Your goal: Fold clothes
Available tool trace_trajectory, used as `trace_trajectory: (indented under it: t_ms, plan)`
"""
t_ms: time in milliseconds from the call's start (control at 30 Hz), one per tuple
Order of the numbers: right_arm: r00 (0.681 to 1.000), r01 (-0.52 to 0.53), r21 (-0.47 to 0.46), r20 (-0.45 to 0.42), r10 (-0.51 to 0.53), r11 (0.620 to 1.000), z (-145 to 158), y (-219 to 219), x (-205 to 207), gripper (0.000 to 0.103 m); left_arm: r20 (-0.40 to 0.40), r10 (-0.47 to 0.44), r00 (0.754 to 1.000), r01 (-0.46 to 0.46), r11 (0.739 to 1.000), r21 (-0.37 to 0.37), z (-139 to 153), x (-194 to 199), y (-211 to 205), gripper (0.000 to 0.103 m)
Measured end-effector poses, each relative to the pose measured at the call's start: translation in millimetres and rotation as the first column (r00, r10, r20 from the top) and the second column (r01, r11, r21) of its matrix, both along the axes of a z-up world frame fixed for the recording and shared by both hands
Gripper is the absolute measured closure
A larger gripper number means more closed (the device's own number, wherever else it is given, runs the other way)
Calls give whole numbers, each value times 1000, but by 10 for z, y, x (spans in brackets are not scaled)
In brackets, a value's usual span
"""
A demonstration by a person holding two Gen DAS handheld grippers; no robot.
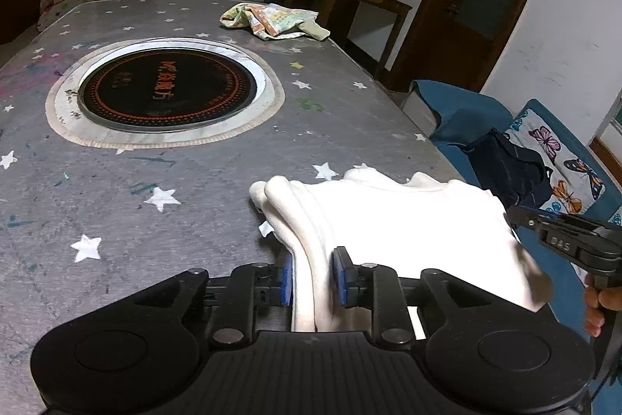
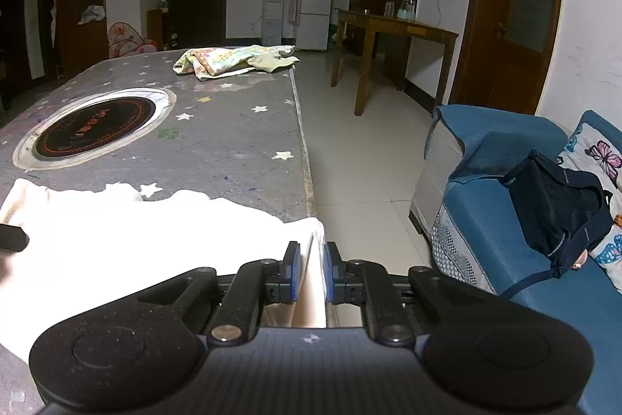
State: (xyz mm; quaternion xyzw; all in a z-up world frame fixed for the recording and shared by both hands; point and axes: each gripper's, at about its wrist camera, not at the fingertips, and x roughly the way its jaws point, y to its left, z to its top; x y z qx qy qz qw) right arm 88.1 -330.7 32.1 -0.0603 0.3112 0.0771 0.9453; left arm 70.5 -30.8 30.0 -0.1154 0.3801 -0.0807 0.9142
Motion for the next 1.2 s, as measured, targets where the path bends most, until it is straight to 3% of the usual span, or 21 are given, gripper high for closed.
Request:
trace_trajectory:
  t_ms: [533,667,867,1000,1200]
  plan:
    - [979,-201,55,-29,203,978,42,281,-547,89,31,43,999,-45,997,58,80,-56,105,72]
    - [975,-223,40,-19,223,974,56,287,-703,89,33,51,998,-53,996,65,79,-66,138,72]
    - [959,-271,-5,-81,270,963,17,306,-775,89,37,53,998,-55,997,62,101,-112,142,72]
    - [952,-288,-21,-110,284,957,-37,306,-817,88,69,35,997,-40,997,64,192,-181,99,72]
    - [957,-282,11,-72,282,959,65,306,-843,88,110,-59,992,53,997,61,310,-256,-111,72]
